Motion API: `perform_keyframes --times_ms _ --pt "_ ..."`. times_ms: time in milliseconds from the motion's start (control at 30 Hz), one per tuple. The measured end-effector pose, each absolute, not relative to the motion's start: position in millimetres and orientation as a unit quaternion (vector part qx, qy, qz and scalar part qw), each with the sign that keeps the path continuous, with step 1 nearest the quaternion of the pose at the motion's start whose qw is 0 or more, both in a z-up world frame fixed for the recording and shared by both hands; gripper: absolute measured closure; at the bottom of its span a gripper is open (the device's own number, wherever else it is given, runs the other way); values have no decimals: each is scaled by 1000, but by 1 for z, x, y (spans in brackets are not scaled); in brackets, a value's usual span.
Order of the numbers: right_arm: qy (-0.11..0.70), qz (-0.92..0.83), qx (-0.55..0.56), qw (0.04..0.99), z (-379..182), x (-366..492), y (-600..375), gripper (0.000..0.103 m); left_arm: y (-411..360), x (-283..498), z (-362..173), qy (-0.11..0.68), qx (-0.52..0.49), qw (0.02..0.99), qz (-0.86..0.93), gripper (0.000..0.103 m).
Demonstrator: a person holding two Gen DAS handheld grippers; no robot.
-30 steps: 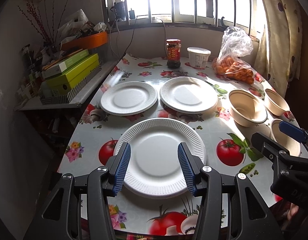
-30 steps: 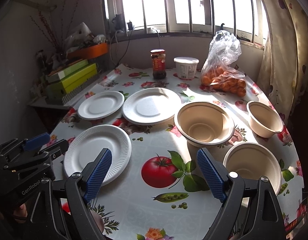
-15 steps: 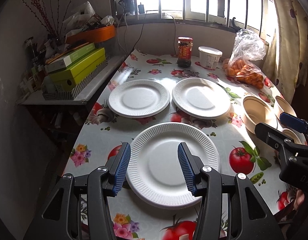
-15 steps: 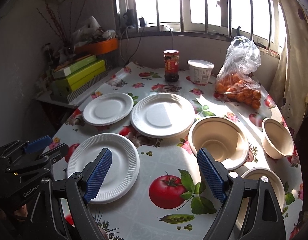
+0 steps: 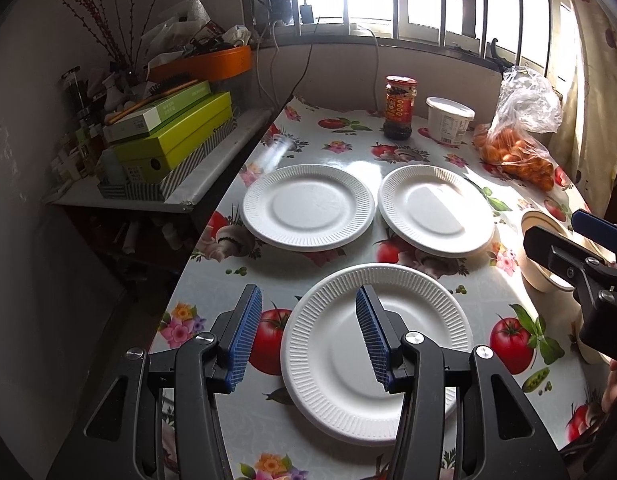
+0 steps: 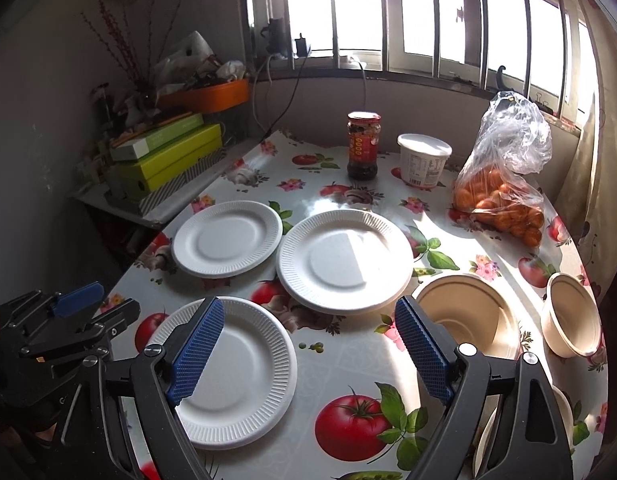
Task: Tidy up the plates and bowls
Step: 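Move both grippers toward the white paper plates on the table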
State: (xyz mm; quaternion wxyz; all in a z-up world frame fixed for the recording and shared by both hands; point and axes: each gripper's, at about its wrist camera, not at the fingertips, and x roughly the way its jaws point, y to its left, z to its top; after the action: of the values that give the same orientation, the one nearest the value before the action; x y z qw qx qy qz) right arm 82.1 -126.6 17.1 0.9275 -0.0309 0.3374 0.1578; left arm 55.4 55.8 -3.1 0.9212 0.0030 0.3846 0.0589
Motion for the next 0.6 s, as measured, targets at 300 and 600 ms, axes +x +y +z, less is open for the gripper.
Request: perform_keyframes --times_ms 300,600 --pt "342 156 -32 926 14 90 -124 15 60 62 -4 389 3 919 61 53" --pt "345 189 -64 917 15 129 -103 15 89 89 -18 420 -33 905 61 53"
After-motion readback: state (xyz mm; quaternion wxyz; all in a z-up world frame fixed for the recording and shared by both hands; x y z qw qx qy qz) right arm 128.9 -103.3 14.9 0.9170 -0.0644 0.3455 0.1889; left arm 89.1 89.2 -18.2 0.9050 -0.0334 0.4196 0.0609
